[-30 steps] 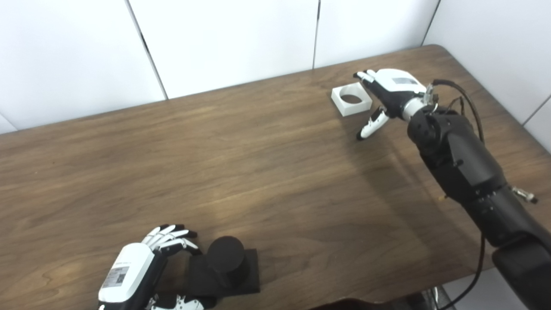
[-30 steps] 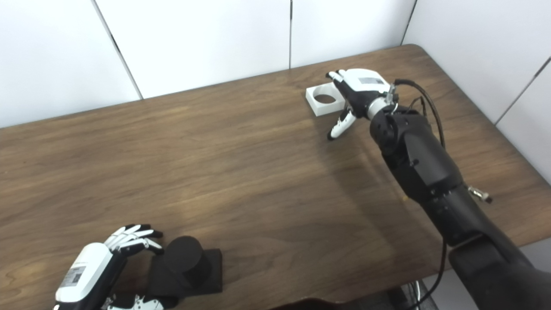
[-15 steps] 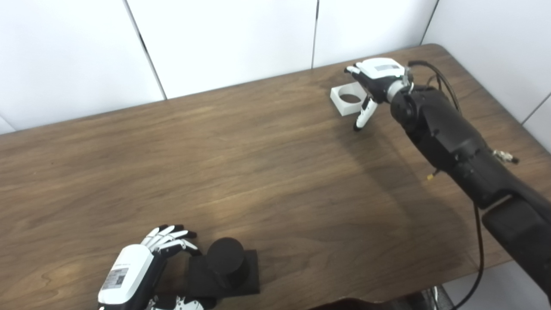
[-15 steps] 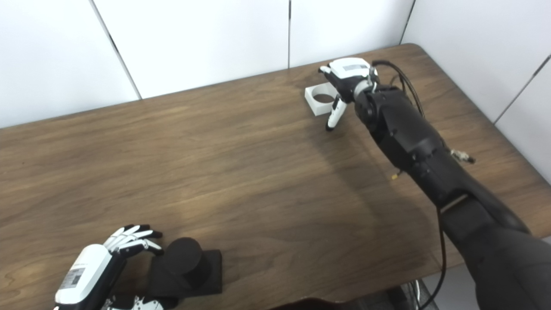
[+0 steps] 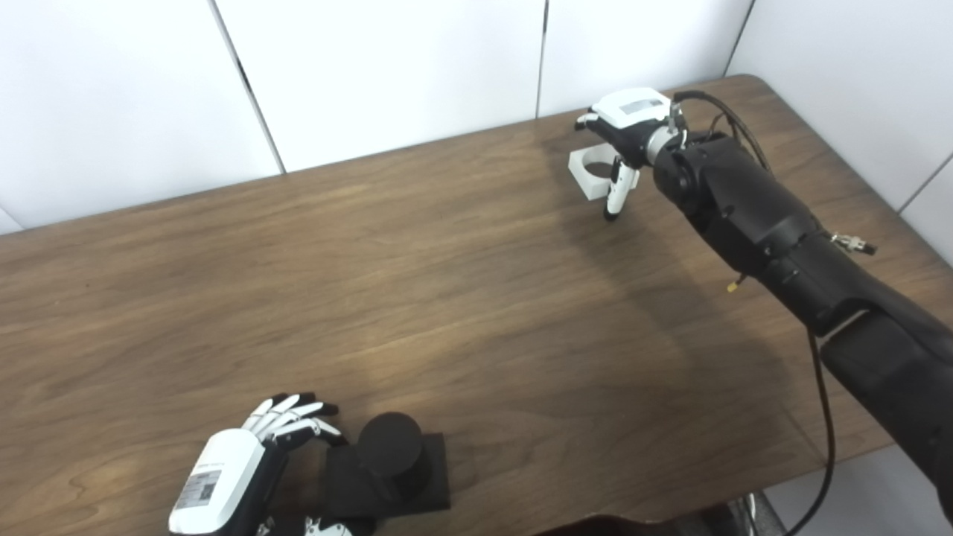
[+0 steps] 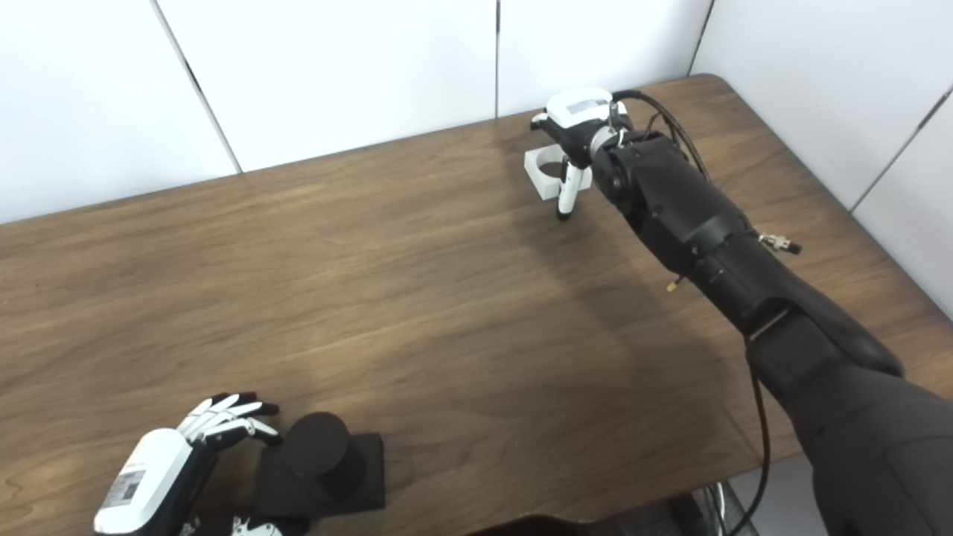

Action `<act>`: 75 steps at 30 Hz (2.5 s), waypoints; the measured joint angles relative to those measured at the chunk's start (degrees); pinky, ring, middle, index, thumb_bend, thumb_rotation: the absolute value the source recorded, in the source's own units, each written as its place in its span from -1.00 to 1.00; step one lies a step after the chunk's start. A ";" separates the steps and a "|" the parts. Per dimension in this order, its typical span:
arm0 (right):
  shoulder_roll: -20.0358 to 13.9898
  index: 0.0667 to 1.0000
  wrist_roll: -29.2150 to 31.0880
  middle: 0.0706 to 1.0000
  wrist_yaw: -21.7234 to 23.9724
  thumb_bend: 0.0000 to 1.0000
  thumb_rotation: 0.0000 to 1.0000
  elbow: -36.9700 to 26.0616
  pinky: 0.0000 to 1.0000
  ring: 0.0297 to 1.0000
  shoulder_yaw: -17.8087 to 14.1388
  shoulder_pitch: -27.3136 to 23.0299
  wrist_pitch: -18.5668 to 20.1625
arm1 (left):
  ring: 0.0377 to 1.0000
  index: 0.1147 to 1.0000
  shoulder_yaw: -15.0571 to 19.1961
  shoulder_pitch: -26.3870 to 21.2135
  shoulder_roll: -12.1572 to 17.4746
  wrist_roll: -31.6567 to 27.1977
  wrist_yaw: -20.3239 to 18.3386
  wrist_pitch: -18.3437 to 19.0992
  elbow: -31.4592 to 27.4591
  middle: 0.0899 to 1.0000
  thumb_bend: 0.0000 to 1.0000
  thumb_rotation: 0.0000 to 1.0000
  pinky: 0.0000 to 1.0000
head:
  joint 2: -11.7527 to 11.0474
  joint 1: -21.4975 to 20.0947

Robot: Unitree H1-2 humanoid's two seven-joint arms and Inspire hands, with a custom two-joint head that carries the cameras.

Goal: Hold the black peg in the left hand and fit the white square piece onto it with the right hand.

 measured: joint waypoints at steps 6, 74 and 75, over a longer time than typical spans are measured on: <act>-0.04 0.53 -1.08 0.81 -0.36 0.60 -0.55 1.13 0.94 0.94 0.74 -0.63 -0.05 | 0.77 -0.16 0.05 0.24 0.00 -0.04 -0.70 0.96 -0.71 0.57 0.04 -0.91 0.88 | 0.35 0.00; -0.42 -0.10 1.57 0.46 19.01 0.04 -0.74 -45.52 0.66 0.75 -0.72 7.67 -6.89 | 0.72 -0.16 -2.91 -1.49 -6.06 6.69 -3.39 6.06 -3.18 0.53 0.04 -0.91 0.79 | 3.69 14.85; -0.02 -0.10 1.50 0.45 20.39 0.04 -0.74 -46.61 0.65 0.74 -0.68 7.63 -6.95 | 0.72 -0.16 -3.11 -1.49 -6.37 7.07 -3.40 6.30 -3.18 0.53 0.04 -0.91 0.79 | 3.95 15.46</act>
